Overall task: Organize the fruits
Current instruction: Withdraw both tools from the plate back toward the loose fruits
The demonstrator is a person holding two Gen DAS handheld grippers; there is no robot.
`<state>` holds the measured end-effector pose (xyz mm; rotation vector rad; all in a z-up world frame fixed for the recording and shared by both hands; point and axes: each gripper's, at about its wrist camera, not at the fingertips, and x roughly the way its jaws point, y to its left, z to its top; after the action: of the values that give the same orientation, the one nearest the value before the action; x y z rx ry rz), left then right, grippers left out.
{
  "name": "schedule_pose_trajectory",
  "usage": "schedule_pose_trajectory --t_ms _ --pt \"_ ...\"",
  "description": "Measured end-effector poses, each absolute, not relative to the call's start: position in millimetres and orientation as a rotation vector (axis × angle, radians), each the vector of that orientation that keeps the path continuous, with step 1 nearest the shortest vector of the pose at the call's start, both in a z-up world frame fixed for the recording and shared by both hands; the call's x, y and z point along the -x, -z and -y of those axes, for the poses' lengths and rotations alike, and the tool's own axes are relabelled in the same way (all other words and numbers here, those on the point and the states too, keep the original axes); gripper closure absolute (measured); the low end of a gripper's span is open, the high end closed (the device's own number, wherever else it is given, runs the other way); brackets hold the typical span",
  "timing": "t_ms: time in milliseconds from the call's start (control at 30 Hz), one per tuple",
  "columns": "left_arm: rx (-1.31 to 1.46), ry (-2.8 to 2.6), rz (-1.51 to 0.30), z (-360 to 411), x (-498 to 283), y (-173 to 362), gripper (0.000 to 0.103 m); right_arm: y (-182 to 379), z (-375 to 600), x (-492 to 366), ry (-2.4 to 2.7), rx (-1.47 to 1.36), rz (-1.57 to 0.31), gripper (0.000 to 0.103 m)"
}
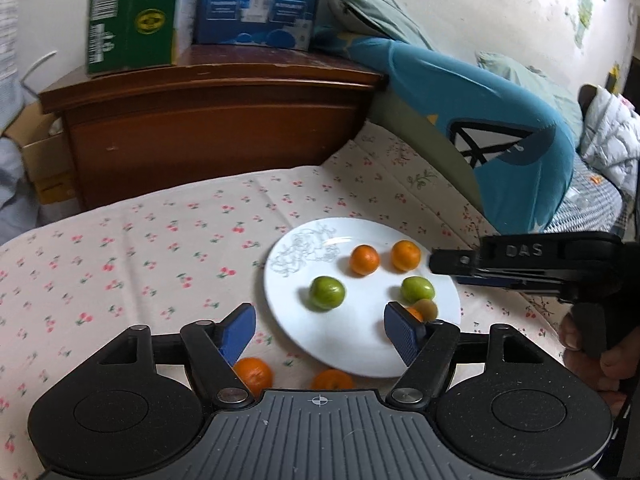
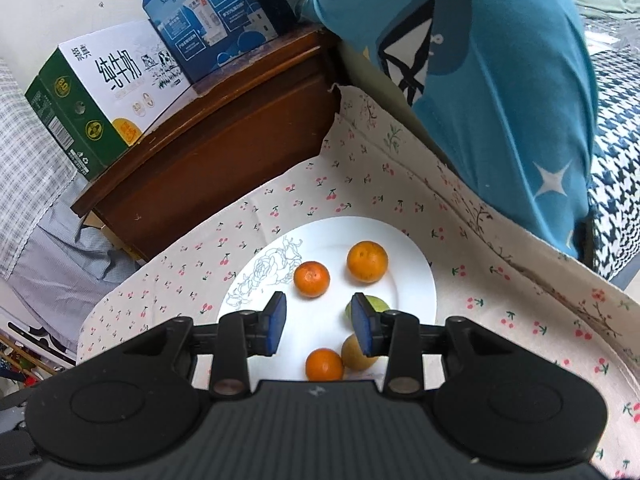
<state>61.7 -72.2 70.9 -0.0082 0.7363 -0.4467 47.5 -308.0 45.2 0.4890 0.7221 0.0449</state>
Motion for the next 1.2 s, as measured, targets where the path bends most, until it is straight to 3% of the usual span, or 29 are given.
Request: schedule_pose_trajectory --t_ms 133,233,400,500,633,967,1200 --pt "0.007 0.417 -0.736 58.9 -54.6 -71.6 0.031 -46.6 305.1 -34.8 -0.032 -0.497 -0.733 0.064" --pt "0.010 0.380 -0.735 48.8 -48.8 -72.3 0.019 -46.9 300.9 -23.0 -0.021 -0.489 -0.738 0.064" --pt "0.030 0.328 -0.730 30.6 -38.4 -73.1 0.018 -43.0 293.7 -2.8 -0.015 -0.496 -0.763 0.058" --pt "0.074 0.326 -0.741 20.7 -33.8 -73.1 0.011 -40.8 290.1 8.9 -0.016 -0.493 -0.766 0.058" --pt "0.068 0.325 -0.752 14.1 -25.7 -72.9 0.011 -38.5 284.3 24.6 -0.023 -0.485 -0.762 0.057" --pt "0.066 0.289 -0.797 -2.8 -13.9 -71.2 0.010 -35.5 267.9 56.0 -0.030 -0.438 -0.750 0.036" --pt "0.015 0.233 -0.812 -14.3 -10.1 -68.0 0.006 -28.9 254.0 75.2 -0.079 -0.417 -0.779 0.034"
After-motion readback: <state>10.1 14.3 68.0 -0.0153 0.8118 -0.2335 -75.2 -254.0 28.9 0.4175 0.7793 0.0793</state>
